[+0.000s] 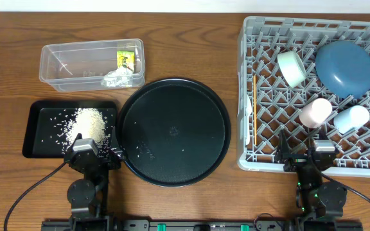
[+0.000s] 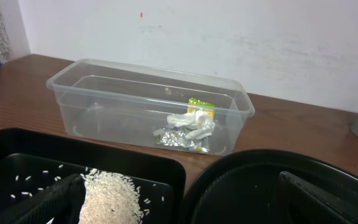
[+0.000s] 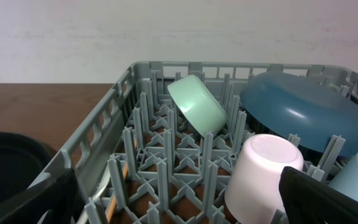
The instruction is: Sort waste into correct bins and load items into the dishwasher rack
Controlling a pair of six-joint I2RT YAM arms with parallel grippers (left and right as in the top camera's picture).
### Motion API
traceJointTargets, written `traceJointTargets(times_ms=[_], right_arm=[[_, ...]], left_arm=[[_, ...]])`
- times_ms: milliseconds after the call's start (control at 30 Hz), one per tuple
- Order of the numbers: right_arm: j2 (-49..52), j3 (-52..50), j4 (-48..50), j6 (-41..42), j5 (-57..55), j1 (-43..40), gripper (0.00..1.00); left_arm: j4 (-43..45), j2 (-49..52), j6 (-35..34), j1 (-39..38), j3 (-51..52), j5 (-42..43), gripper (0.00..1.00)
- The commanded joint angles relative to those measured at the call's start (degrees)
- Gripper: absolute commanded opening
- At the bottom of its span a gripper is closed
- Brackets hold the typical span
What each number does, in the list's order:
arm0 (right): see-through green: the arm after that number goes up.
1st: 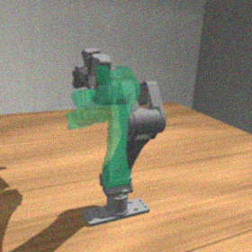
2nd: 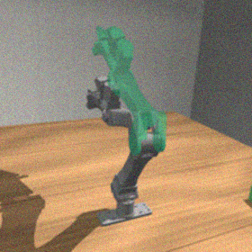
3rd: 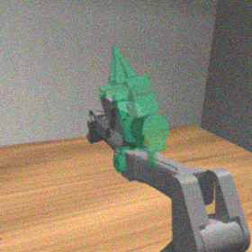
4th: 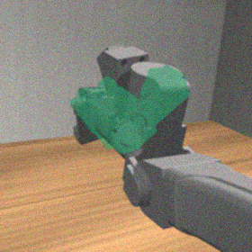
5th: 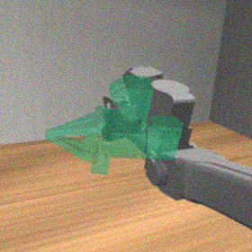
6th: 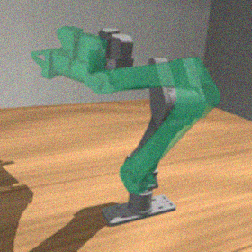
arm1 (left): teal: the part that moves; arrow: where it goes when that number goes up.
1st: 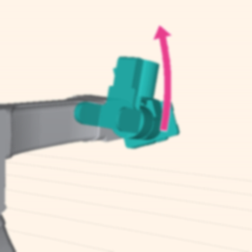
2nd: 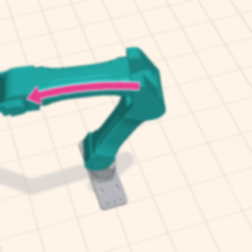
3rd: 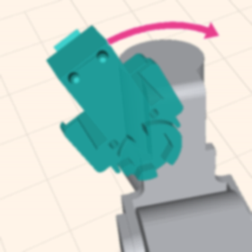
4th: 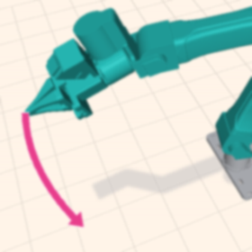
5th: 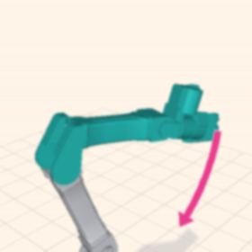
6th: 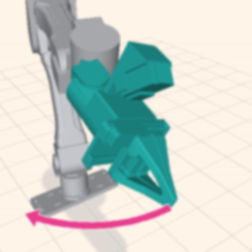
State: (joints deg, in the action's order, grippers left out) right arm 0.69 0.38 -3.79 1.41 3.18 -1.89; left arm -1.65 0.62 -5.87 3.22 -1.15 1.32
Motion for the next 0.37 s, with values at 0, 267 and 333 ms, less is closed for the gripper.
traceJointTargets(times_ms=[0, 267, 333], right_arm=[[-0.37, -0.07, -0.24, -0.61, 0.22, 0.79, 0.99], [-0.37, -0.07, -0.24, -0.61, 0.22, 0.79, 0.99], [-0.37, -0.07, -0.24, -0.63, 0.22, 0.79, 0.99]], left_arm=[[-2.38, -0.28, 0.92, 0.24, 0.87, -0.35, 0.97], [-2.38, -0.28, 0.92, 0.24, 0.87, -0.33, 0.98], [-2.38, -0.28, 0.92, 0.24, 0.87, -0.35, 0.98]])
